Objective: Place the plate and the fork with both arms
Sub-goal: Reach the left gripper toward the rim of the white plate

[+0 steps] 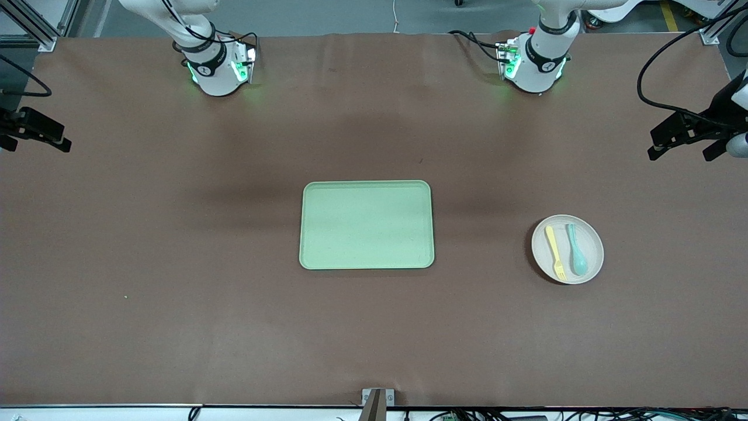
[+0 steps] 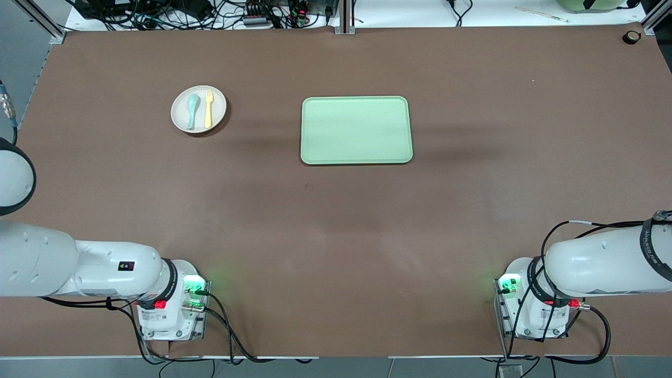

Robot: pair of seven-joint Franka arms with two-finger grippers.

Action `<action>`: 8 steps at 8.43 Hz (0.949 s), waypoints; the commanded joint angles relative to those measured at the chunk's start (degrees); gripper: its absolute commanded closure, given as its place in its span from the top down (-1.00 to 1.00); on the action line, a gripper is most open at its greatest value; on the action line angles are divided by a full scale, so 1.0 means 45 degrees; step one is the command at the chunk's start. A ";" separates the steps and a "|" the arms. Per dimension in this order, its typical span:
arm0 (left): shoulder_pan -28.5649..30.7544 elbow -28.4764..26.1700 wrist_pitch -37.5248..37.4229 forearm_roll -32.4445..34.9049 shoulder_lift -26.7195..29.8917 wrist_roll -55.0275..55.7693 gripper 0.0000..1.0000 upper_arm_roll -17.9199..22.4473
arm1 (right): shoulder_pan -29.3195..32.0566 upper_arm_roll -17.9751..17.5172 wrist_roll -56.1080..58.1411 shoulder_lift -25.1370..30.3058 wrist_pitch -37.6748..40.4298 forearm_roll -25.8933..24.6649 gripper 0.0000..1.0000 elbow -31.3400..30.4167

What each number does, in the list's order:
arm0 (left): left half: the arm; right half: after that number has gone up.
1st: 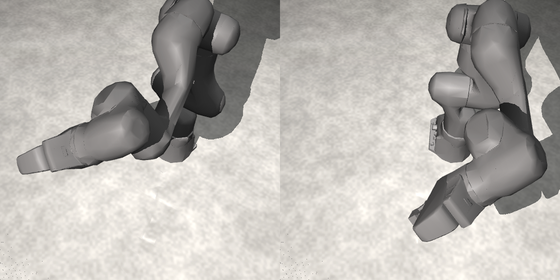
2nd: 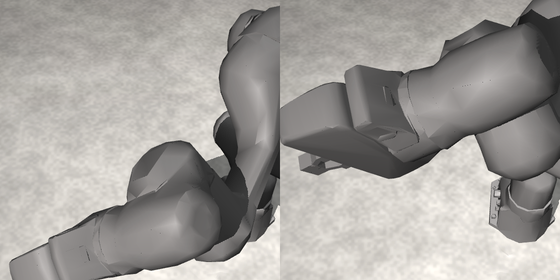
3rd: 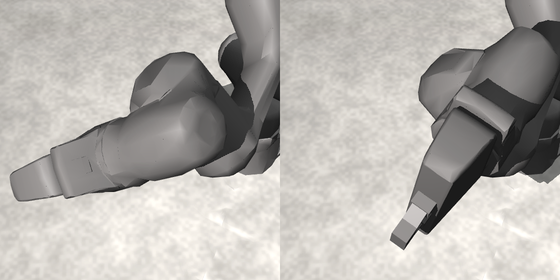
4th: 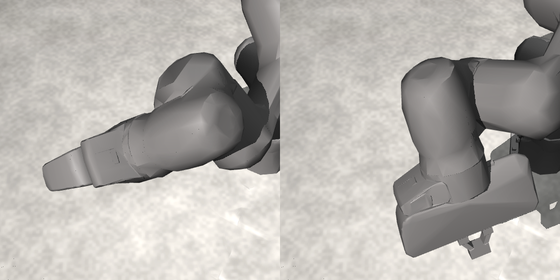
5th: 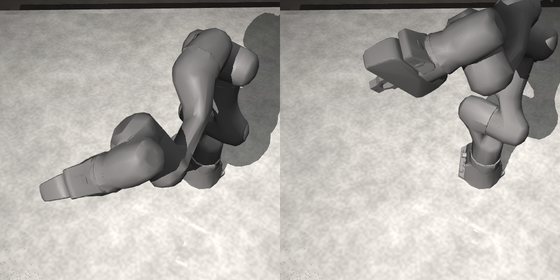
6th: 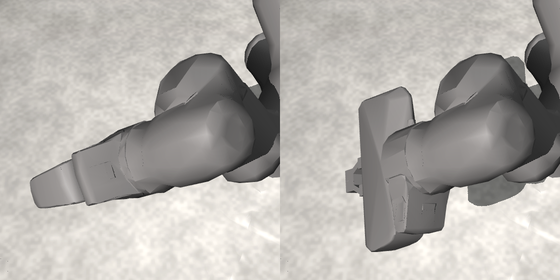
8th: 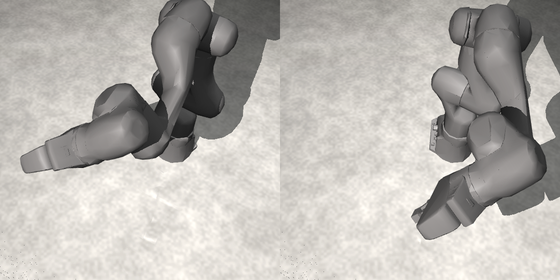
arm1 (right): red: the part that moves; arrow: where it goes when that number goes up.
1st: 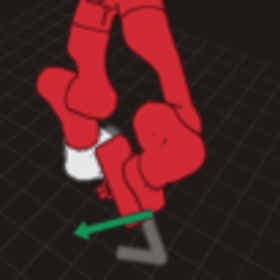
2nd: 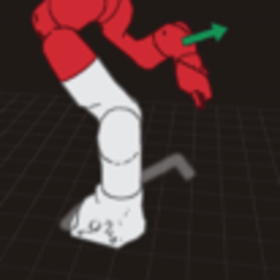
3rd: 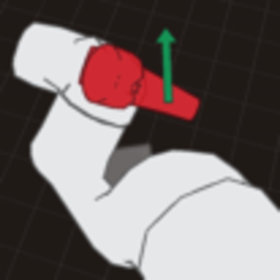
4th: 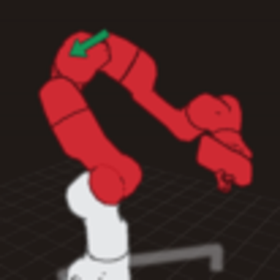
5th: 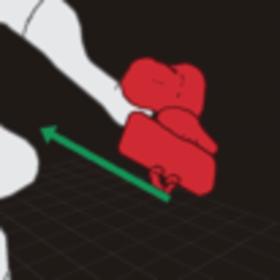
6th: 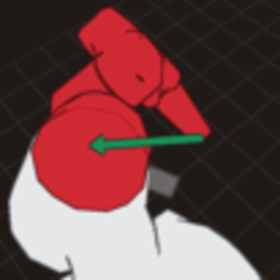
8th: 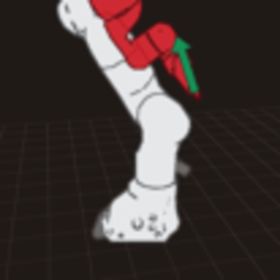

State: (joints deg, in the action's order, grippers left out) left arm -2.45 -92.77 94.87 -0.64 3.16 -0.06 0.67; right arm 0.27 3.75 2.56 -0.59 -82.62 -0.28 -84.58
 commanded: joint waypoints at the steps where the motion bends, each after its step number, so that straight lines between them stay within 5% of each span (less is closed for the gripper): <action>1: 0.0017 0.0420 -0.0340 0.0278 -0.0234 -0.0046 0.99 -0.0012 | -0.0099 -0.0070 0.0056 0.0113 0.0058 -0.0016 0.99 0.0026; 4: 0.0152 0.0342 -0.0340 0.0278 -0.0775 0.0245 0.99 0.0027 | -0.0100 -0.0070 0.0037 0.0035 -0.0215 0.0121 0.99 -0.0052; 6: 0.0989 0.0360 -0.0301 0.0221 -0.2586 -0.0119 0.99 -0.0012 | -0.0100 -0.0051 0.0076 0.0035 -0.0196 0.0121 0.99 -0.0091; 8: 0.1635 0.0342 0.1949 0.0181 -0.5046 -0.1113 0.98 0.0007 | -0.0296 -0.0051 0.0056 -0.0043 -0.0195 0.0102 0.99 -0.0188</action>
State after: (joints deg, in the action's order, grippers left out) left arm 4.24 -93.28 100.72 -0.28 -14.56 -3.18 0.89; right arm -0.73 3.33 2.64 -0.83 -83.35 -0.23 -84.86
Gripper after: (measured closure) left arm 0.004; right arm 0.000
